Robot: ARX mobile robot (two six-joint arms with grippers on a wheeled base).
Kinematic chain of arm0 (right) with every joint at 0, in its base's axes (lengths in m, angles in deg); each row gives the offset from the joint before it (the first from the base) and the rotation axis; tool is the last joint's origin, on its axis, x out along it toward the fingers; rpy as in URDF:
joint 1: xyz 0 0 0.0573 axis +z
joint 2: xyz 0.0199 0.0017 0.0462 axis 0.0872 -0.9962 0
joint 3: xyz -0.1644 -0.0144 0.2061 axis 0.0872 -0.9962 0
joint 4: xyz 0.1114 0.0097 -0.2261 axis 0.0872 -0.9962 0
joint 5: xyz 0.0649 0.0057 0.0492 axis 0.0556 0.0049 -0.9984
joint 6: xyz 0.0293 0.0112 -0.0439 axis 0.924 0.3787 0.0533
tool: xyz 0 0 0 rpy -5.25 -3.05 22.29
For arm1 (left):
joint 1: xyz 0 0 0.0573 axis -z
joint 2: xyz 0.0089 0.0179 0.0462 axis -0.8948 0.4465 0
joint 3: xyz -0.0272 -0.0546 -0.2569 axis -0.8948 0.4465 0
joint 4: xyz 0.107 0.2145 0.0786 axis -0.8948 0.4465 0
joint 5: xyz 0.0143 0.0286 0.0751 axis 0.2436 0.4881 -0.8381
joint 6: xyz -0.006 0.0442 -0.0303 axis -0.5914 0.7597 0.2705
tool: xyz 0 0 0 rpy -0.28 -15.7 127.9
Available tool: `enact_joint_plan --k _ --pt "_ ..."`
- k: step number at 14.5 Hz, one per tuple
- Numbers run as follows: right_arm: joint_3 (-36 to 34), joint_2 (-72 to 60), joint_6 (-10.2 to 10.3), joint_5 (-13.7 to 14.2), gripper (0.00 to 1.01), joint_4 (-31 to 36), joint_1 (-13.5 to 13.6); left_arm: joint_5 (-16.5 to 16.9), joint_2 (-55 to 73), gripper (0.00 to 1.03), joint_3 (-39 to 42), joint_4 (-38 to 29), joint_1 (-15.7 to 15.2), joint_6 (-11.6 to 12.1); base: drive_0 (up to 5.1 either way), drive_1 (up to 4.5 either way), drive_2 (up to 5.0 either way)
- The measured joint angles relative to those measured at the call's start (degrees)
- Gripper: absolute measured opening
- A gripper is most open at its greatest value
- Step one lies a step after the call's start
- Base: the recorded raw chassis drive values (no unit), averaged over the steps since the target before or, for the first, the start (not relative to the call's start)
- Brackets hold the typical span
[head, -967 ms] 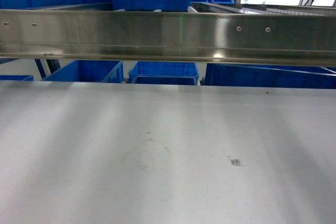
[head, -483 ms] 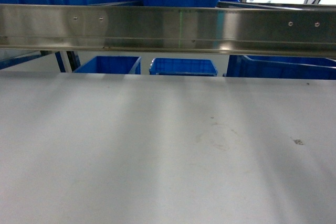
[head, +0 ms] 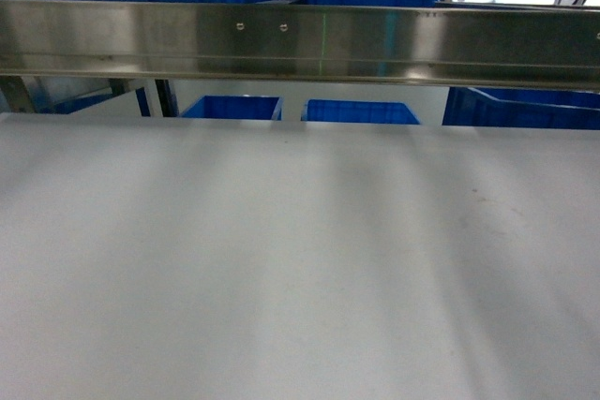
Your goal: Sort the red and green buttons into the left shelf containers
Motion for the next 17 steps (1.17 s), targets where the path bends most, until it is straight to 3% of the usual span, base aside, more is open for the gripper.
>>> enact_joint_plan --k 8,17 --pt "-0.02 0.00 0.00 0.00 0.27 -0.24 0.00 0.00 -0.04 0.26 0.04 0.31 -0.02 0.02 -4.7 0.78 3.8" --pt "-0.02 0.00 0.00 0.00 0.27 0.00 0.00 0.00 -0.02 0.26 0.04 0.24 0.02 0.02 -4.9 2.52 2.5"
